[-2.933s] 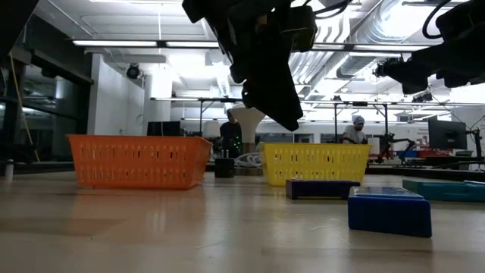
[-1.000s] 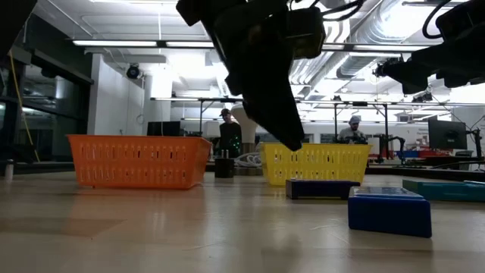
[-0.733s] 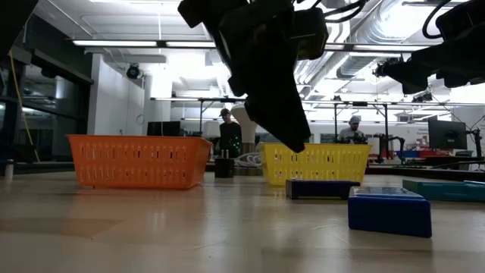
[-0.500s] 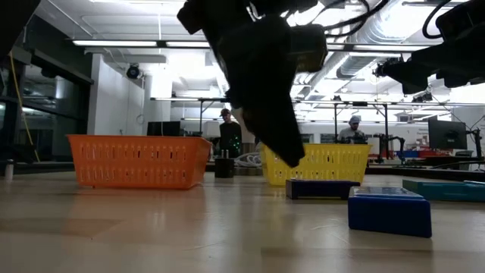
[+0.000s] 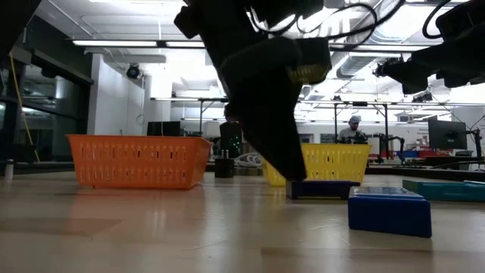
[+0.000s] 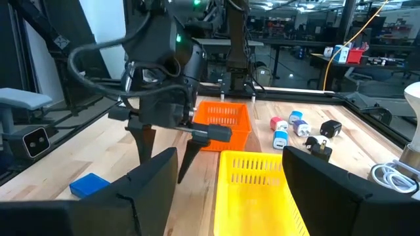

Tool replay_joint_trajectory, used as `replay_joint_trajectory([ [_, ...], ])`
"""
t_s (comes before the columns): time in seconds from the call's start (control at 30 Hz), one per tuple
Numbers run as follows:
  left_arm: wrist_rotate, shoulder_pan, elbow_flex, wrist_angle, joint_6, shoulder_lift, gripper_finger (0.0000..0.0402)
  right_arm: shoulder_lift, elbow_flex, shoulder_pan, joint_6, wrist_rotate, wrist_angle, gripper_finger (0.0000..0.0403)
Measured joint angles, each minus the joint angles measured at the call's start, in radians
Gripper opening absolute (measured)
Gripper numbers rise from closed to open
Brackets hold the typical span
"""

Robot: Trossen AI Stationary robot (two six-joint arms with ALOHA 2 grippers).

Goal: Pick & Place Office items
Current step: Put the top blue digital clock into the yellow bin

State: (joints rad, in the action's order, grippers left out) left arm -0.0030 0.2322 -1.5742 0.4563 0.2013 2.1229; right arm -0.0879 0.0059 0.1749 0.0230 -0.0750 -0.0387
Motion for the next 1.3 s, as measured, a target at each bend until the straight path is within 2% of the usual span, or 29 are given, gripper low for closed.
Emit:
replay_joint_trajectory([
  [0.5, -0.052, 0.000, 0.000, -0.039, 0.015, 0.020, 0.0263, 0.000, 0.000, 0.000, 0.000, 0.000, 0.000, 0.0263],
  [1.07, -0.037, 0.000, -0.001, -0.046, 0.039, 0.034, 0.0261, 0.000, 0.000, 0.000, 0.000, 0.000, 0.000, 0.0263],
  [1.17, -0.037, 0.000, -0.001, -0.045, 0.039, 0.034, 0.0251, 0.000, 0.000, 0.000, 0.000, 0.000, 0.000, 0.0263],
  [1.3, -0.039, -0.001, -0.001, -0.044, 0.039, 0.034, 0.0215, 0.000, 0.000, 0.000, 0.000, 0.000, 0.000, 0.0263],
])
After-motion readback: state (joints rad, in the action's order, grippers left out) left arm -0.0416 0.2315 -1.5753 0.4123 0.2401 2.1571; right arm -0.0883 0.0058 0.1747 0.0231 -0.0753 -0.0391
